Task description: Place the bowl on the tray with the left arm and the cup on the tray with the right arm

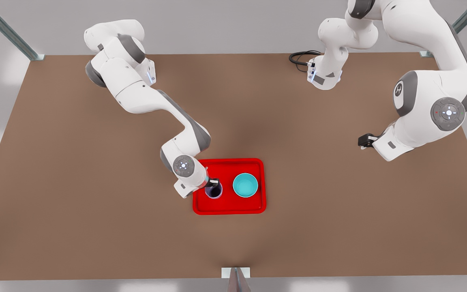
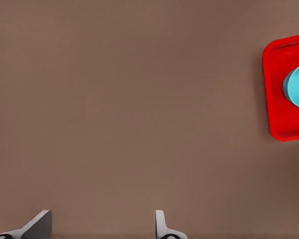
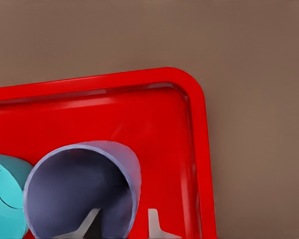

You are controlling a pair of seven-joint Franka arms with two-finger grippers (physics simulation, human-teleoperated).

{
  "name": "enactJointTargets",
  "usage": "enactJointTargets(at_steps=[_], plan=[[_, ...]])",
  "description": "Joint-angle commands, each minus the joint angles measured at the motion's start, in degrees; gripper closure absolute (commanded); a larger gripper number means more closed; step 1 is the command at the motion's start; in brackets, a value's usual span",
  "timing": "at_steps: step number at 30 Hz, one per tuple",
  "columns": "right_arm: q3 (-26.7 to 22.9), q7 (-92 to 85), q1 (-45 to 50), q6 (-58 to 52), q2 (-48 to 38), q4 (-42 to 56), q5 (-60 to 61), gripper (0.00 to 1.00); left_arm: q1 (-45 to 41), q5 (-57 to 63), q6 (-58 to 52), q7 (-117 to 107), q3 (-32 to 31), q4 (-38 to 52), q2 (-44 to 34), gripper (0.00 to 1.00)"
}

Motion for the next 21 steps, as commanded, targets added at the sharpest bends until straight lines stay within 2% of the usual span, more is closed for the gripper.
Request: enactJointTargets(at_steps=[1, 5, 6, 7, 21], plan=[[0.0, -0.01, -0.09, 0.0, -0.01, 0.0, 0.0, 0.24, 0.0, 0.04, 0.0, 0.0, 0.0, -0.01, 0.0, 0.0], [0.0, 0.08, -0.09, 0.26, -0.01, -0.09, 0.0, 0.23, 0.0, 0.04, -0.09, 0.0, 0.0, -0.01, 0.0, 0.0], [0.0, 0.08, 0.0, 0.26, -0.01, -0.09, 0.0, 0.16, 0.0, 0.04, -0.09, 0.0, 0.0, -0.01, -0.01, 0.0], [0.0, 0.26, 0.0, 0.26, -0.01, -0.26, 0.0, 0.0, 0.0, 0.04, -0.09, 0.0, 0.0, -0.01, 0.0, 0.0], [0.0, 0.26, 0.0, 0.35, -0.01, -0.17, 0.0, 0.0, 0.0, 0.04, 0.0, 0.0, 0.0, 0.08, -0.09, 0.0]])
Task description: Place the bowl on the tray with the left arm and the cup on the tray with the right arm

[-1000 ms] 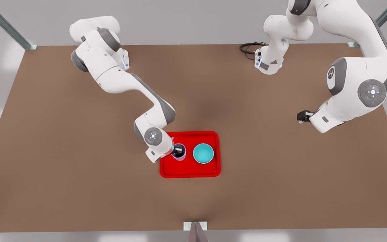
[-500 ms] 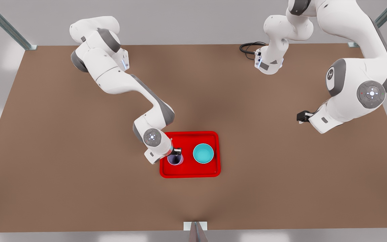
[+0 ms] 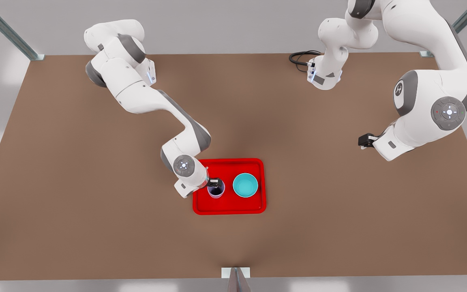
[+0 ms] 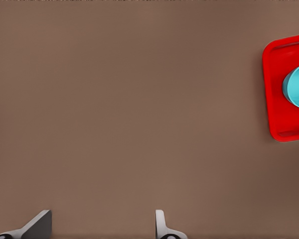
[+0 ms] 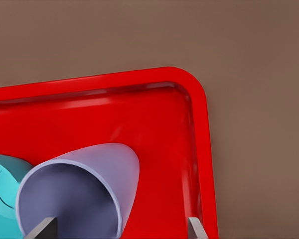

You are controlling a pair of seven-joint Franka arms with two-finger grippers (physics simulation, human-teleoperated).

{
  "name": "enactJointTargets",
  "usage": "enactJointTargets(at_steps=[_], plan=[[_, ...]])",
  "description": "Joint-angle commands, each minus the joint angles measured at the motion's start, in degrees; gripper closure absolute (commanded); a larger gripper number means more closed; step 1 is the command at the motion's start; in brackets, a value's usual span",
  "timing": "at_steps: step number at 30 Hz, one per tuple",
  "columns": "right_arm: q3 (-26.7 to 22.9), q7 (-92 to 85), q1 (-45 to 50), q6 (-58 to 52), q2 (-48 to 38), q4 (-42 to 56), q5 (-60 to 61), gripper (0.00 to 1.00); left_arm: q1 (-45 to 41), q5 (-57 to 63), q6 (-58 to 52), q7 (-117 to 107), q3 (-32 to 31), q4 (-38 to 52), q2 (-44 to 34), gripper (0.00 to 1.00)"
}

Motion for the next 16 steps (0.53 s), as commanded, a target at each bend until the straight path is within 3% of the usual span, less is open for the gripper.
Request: enactJointTargets(at_steps=[1, 2, 4, 7, 9, 11, 16], plan=[[0.0, 0.26, 0.0, -0.09, -0.09, 0.0, 0.09, 0.0, 0.0, -0.07, 0.0, -0.01, 0.0, 0.0, 0.0, 0.0], [0.09, 0.0, -0.61, -0.44, -0.8, 0.09, 0.44, 0.0, -0.09, 0.02, 0.0, -0.01, 0.0, 0.0, 0.0, 0.0], [2.55, -0.35, -4.83, -11.06, -10.72, 0.35, 0.7, 0.0, -0.09, 0.02, -0.09, -0.09, 0.0, 0.0, 0.0, 0.0], [8.45, -19.9, -25.99, -29.17, -21.35, 7.56, 5.88, 0.0, -0.09, 0.02, -0.26, -0.18, 0.0, 0.0, -0.09, 0.0], [-13.0, -34.54, -19.78, -29.36, -41.66, -9.92, 12.3, 0.0, -0.09, 0.02, -0.26, -0.18, -0.08, 0.0, 0.0, 0.0], [-13.88, -34.98, -20.13, -29.79, -46.15, -14.68, 12.13, 0.0, -0.09, 0.02, -0.26, -0.18, -0.08, 0.0, -0.01, 0.0], [-14.15, -39.99, -21.01, -30.76, -45.8, -12.13, 11.07, 0.0, -0.09, 0.02, -0.26, -0.18, -0.08, 0.0, 0.0, 0.0]])
